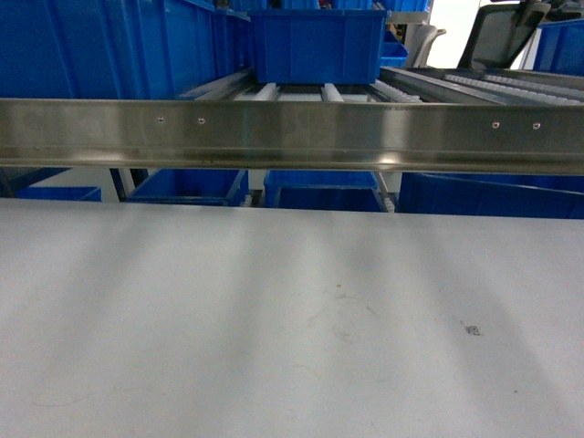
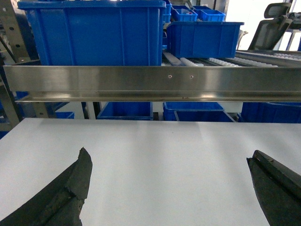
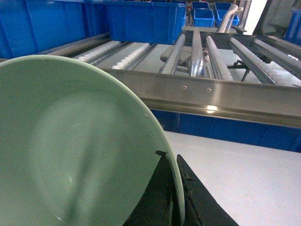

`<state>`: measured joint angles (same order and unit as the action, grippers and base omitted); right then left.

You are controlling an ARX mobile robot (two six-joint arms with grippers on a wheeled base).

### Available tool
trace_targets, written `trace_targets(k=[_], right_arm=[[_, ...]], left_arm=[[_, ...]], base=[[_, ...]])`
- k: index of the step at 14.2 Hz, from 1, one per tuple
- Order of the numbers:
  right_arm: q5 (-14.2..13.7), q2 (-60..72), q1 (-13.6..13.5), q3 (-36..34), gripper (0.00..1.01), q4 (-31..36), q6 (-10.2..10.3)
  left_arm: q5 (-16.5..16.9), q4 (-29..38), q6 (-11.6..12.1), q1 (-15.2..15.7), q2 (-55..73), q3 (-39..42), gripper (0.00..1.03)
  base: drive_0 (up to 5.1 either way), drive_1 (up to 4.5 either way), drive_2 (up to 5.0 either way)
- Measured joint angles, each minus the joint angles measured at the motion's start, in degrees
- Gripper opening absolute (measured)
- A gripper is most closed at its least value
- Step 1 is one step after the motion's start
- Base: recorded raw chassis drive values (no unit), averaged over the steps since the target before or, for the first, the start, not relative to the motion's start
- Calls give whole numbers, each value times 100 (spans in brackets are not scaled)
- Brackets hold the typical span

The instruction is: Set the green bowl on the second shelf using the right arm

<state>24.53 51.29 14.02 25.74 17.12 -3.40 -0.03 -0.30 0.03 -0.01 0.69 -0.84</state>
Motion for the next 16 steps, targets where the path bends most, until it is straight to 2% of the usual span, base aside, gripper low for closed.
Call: trace_targets(k=[3, 16], right_arm=[[20, 11, -11, -2, 2, -4, 0], [22, -2, -11, -9, 2, 9, 4]], left_arm=[[0, -2, 0, 0, 0, 0, 98], [0, 7, 0, 0, 0, 0, 98]], base=[[-480, 255, 255], [-474, 110, 369]])
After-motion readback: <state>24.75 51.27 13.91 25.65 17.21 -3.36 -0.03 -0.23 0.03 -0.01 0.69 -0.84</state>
